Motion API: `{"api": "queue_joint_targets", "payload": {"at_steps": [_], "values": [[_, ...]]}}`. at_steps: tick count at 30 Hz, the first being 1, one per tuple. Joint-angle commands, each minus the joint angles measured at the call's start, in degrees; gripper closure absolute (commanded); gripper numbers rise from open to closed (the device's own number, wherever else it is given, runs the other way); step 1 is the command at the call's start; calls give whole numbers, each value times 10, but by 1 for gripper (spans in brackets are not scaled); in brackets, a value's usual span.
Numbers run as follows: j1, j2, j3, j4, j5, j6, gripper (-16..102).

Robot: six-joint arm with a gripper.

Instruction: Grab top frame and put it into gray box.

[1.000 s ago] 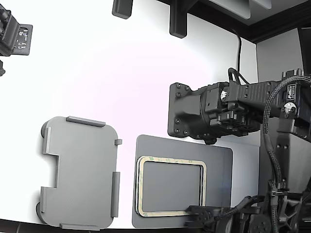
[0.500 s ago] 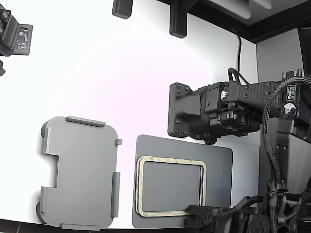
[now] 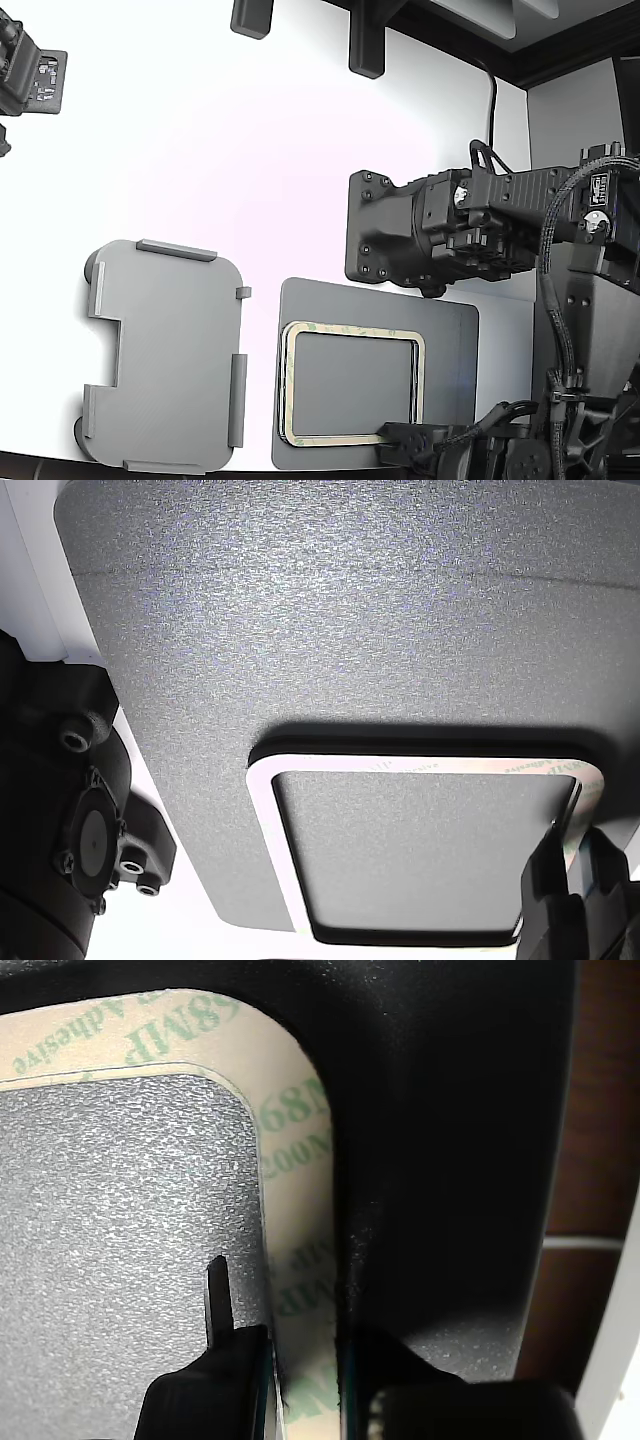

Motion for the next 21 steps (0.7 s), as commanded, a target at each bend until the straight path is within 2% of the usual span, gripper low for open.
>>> {"api": "queue_joint_targets", "payload": {"at_steps": [1, 2, 3, 14, 21], "values": [[-13, 19, -8, -8, 0, 4, 77], [-13, 21, -8, -10, 0, 4, 89], [-14, 23, -8, -11, 0, 4, 96], [-12, 40, -49, 42, 1, 27, 96], [-28, 69, -100, 97, 61, 323, 96]]}}
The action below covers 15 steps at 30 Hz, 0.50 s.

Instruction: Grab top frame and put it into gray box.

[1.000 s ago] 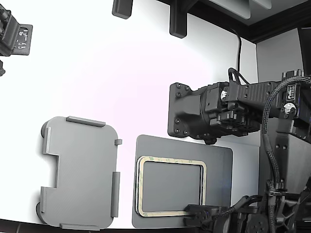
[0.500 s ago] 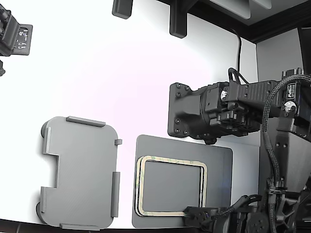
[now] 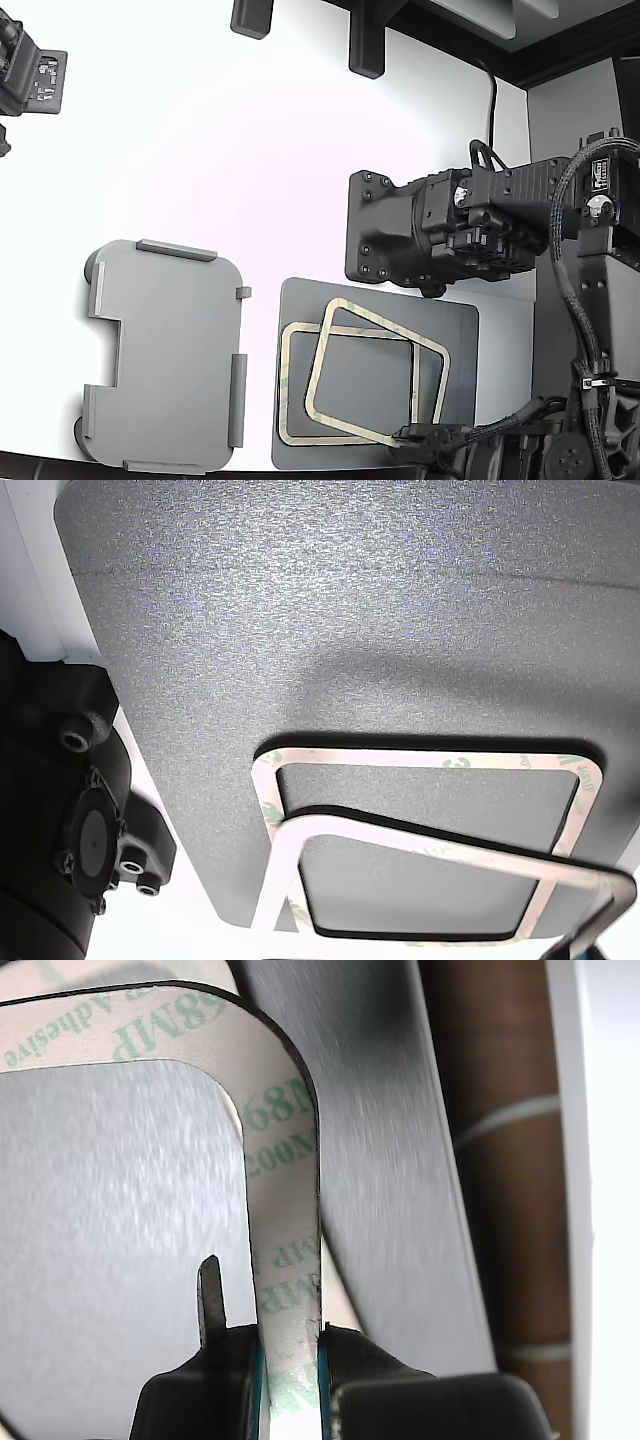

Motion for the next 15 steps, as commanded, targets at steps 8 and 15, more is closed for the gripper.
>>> {"api": "queue_joint_targets", "payload": {"at_steps": [8, 15], "values": [[-57, 45, -105, 55, 95, 442, 96], [-108, 83, -105, 58, 132, 720, 97]]}}
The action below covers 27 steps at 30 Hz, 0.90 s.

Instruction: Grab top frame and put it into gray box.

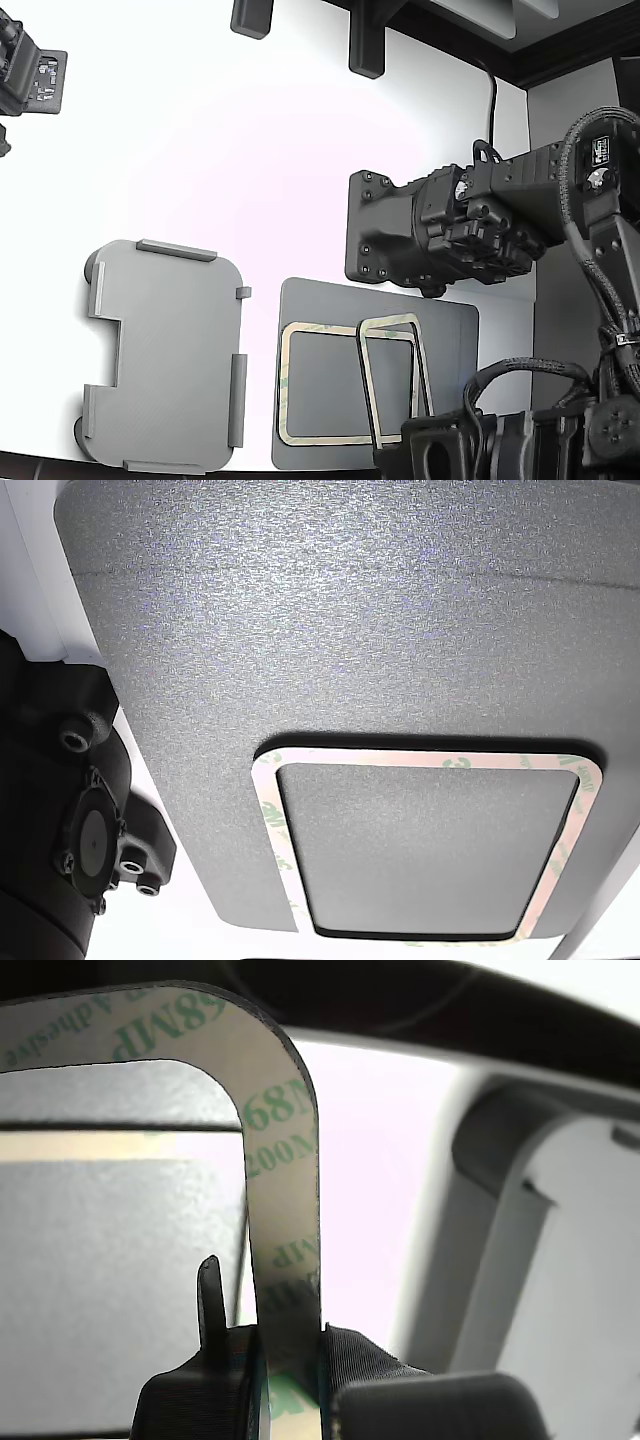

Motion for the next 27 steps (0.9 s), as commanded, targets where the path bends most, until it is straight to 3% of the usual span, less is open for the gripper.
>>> {"api": "queue_joint_targets", "payload": {"at_steps": [1, 11, 19, 24, 27], "values": [[-39, 38, 4, 5, 11, 236, 97], [-147, 95, 47, 5, 118, 661, 98], [-241, 66, 7, 6, 34, 814, 99], [-280, 50, 4, 6, 18, 1049, 99], [-311, 39, -4, 6, -21, 1137, 99]]}}
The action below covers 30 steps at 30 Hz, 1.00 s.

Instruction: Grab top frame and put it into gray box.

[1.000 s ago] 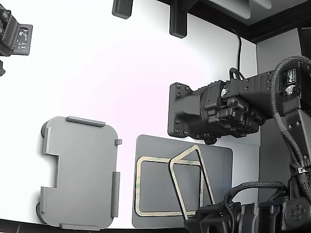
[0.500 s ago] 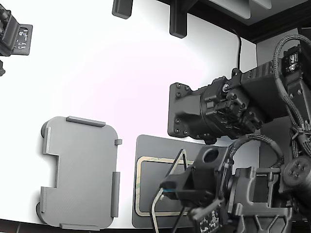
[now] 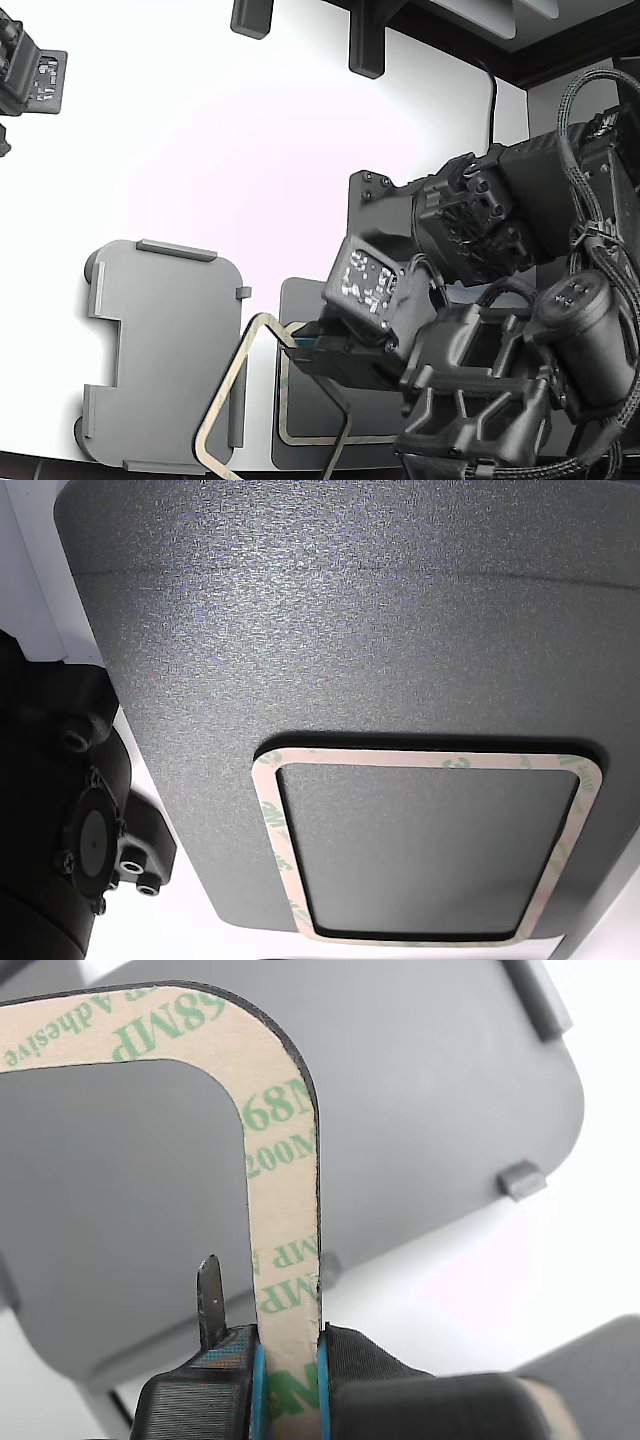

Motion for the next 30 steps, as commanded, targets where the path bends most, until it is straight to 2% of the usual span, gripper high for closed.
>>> {"api": "queue_joint_targets", "payload": {"at_steps": [1, 4, 8, 13, 23, 30], "values": [[-32, 4, -23, 6, -32, 127, 99], [-47, -7, -36, 6, -44, 221, 99], [-51, -33, -54, 6, -21, 290, 99], [-65, -50, -69, 6, -43, 438, 99], [-123, -87, -66, 6, -136, 448, 99], [-138, -103, -64, 6, -141, 438, 99]]}}
